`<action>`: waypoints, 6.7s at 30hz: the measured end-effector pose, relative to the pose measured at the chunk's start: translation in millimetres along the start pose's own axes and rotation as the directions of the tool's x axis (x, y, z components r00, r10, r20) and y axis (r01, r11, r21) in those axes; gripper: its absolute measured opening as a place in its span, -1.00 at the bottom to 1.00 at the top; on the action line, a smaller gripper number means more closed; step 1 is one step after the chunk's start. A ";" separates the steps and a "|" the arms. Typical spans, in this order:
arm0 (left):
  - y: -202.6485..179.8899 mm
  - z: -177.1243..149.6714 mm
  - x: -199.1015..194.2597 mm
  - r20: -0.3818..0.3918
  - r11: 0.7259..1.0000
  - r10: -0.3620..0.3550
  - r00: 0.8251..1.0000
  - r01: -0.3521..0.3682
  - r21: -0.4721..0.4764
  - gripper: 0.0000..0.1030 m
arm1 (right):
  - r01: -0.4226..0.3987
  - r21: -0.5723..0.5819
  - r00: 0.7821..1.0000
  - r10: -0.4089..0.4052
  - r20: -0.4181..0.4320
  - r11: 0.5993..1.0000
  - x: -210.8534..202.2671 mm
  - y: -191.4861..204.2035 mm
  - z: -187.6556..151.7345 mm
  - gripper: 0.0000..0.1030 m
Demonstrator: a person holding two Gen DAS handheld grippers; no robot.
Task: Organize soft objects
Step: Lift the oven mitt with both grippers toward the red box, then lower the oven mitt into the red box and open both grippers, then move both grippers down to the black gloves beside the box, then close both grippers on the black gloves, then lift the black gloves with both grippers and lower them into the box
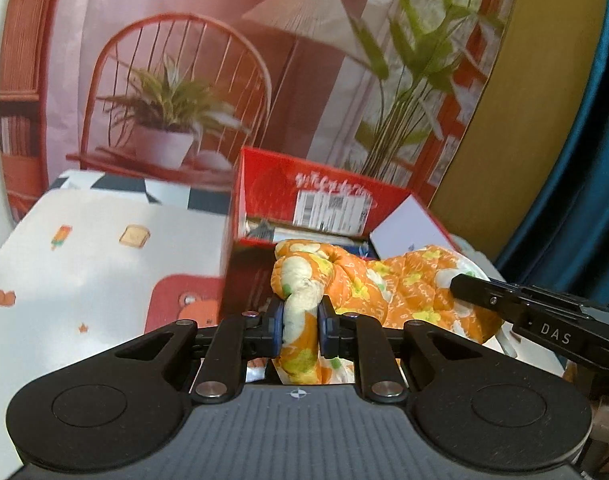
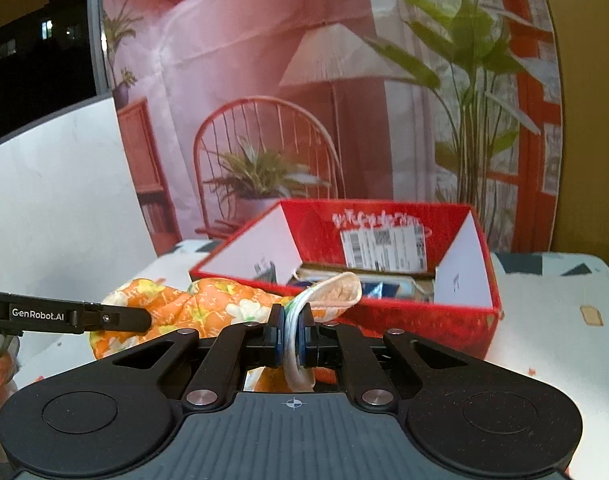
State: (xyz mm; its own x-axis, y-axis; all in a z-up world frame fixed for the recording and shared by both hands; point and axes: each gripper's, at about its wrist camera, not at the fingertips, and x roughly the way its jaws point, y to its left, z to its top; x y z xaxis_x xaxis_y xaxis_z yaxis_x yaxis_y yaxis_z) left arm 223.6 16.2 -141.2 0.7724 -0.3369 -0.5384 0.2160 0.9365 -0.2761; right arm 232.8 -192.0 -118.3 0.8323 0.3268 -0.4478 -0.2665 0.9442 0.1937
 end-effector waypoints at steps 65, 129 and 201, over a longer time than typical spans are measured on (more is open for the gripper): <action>-37.0 116.4 158.6 -0.161 0.953 0.135 0.978 -0.084 0.291 0.15 | 0.156 -0.012 0.957 -0.155 -0.247 0.988 161.4 -96.4 82.3 -0.18; 12.8 -56.3 21.2 -0.144 0.993 0.117 0.983 -0.120 -0.010 0.50 | 0.130 0.116 0.980 -0.109 -0.169 0.985 6.2 -16.9 -94.9 0.65; 15.1 -23.8 124.4 -0.246 0.997 -0.078 0.966 0.075 -0.019 -0.77 | 0.125 0.253 0.963 -0.056 -0.262 0.959 95.4 -68.7 -84.5 -0.67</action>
State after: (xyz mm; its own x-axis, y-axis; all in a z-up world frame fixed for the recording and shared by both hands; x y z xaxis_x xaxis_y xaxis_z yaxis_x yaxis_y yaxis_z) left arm 308.7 -13.9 -231.3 0.5825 -0.4221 -0.6946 0.2623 0.9065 -0.3310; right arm 289.5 -222.1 -248.1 0.6895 0.2726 -0.6710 -0.0284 0.9359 0.3510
